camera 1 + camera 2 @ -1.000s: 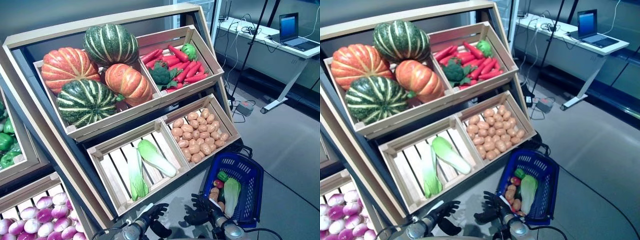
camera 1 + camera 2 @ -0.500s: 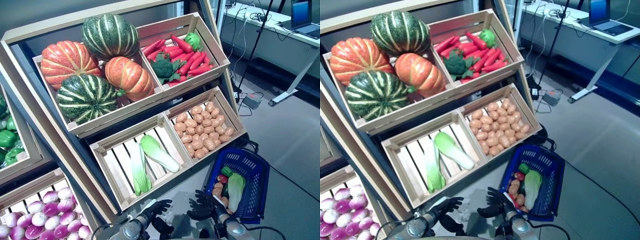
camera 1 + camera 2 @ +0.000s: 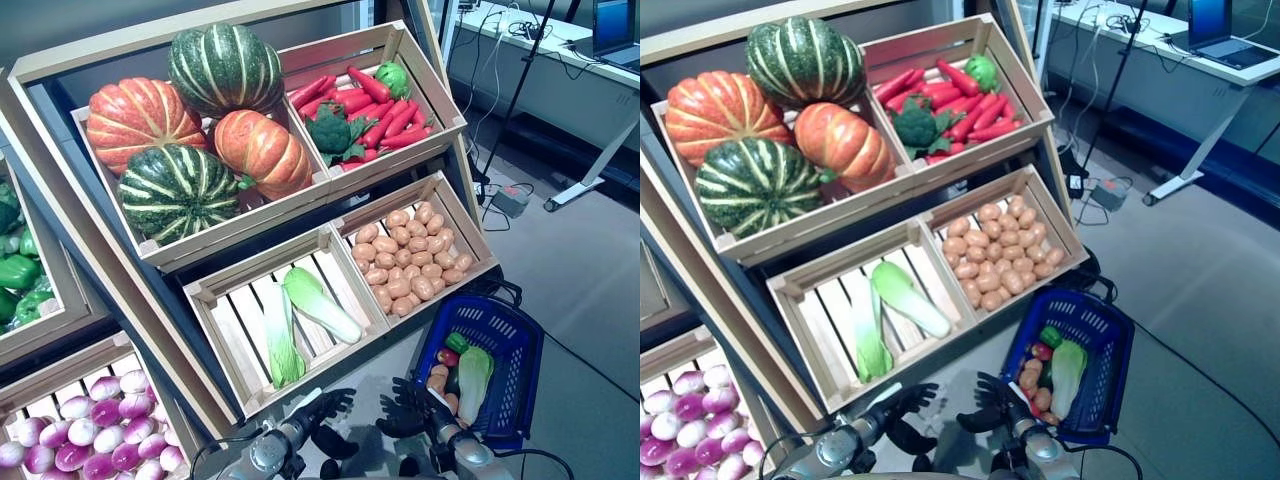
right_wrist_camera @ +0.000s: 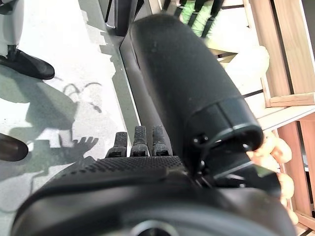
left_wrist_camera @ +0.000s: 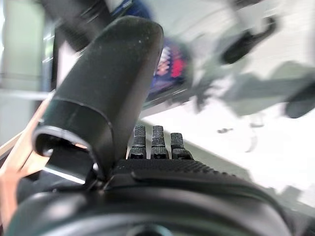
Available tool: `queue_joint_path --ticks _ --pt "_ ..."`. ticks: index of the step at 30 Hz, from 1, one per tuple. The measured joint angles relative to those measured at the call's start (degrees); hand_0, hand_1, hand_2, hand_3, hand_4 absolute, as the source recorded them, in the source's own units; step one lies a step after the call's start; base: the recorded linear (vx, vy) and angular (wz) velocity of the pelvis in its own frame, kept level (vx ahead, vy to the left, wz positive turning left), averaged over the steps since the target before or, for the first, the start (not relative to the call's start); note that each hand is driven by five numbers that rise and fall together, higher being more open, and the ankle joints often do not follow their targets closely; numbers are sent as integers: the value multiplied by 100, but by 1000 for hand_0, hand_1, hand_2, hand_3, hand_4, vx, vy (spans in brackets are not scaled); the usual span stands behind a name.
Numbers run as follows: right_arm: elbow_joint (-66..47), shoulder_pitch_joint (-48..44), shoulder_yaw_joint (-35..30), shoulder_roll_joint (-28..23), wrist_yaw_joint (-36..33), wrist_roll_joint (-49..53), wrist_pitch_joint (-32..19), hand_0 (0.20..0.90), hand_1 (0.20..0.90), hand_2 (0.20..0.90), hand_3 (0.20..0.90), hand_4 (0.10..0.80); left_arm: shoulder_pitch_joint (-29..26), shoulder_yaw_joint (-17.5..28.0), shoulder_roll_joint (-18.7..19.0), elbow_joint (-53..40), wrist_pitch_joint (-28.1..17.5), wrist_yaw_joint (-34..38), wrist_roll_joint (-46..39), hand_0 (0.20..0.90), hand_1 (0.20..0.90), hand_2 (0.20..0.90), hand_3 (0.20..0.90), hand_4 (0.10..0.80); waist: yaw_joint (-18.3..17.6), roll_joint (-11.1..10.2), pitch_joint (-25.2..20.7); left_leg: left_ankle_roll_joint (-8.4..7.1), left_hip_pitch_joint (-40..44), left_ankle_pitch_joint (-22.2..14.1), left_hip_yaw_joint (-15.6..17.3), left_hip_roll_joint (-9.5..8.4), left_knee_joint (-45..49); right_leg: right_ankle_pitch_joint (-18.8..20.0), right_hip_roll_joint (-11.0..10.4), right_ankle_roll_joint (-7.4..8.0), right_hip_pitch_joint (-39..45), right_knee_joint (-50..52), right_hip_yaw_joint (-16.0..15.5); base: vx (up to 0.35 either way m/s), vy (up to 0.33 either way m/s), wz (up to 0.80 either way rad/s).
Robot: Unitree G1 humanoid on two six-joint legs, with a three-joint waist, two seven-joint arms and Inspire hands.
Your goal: Put vegetables into the basket
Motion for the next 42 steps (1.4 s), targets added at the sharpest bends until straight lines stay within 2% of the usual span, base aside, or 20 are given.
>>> queue_joint_path --ticks 3,5,11,17,26,30,33,38,42 --pt "-275 43 -26 -31 -1 -1 165 900 900 900 900 800 23 242 173 -703 -27 38 -332 900 900 900 900 800 9 -54 42 -6 3 6 -4 4 1 1 5 0 6 0 -2 0 0 0" --pt "-499 82 -126 -32 -1 -1 266 900 900 900 900 800 22 566 209 -1176 -92 120 -650 900 900 900 900 800 9 -64 73 -2 54 4 -1 0 1 1 2 2 58 0 -2 0 0 0" --pt "-660 129 -200 -31 -37 -1 372 900 900 900 900 800 -43 1297 282 -1707 -317 537 -814 900 900 900 900 800 8 -76 143 9 176 -8 -2 4 0 -5 4 -2 177 -1 -1 30 8 0" --pt "-783 395 -327 -26 -49 -1 463 900 900 900 900 800 -64 1422 441 -1712 -289 1213 -309 900 900 900 900 800 -14 -75 142 12 206 -11 21 1 -1 -6 -11 -4 192 -1 27 79 37 -2" --pt "-2090 831 -431 -363 -210 -39 527 900 900 900 900 800 -160 1714 536 -1722 367 2711 -117 900 900 900 900 800 -182 -22 173 38 174 -30 151 -5 -35 -3 -24 -8 101 1 153 58 68 -8" --pt "-2326 759 -417 -519 -312 -64 306 900 900 900 900 800 -329 1714 490 -1670 558 3512 -25 900 900 900 900 800 -168 8 234 16 7 -11 163 -14 4 26 -13 24 -105 18 168 -39 60 -1" --pt "-2329 510 -416 -634 -330 -62 185 900 900 900 900 800 -584 1756 499 -1623 607 3925 -24 900 900 900 900 800 -160 -13 434 3 -221 1 179 -21 97 83 -13 13 -301 67 190 -112 55 -4" --pt "-2330 -350 -420 -831 -431 -31 55 900 900 900 900 800 -1704 2000 572 -1079 671 4325 -55 900 900 900 900 800 -169 -176 1274 1 -880 -38 294 -29 603 -6 -62 -52 -1143 822 306 -127 55 -16" --pt "-2401 -742 -436 -846 -449 41 -49 900 900 900 900 800 -2438 2138 804 -814 705 4433 -355 900 900 900 900 800 -246 -414 1811 -33 -1532 -395 358 -42 1618 -537 -216 -162 -1945 2167 311 -112 38 -3"
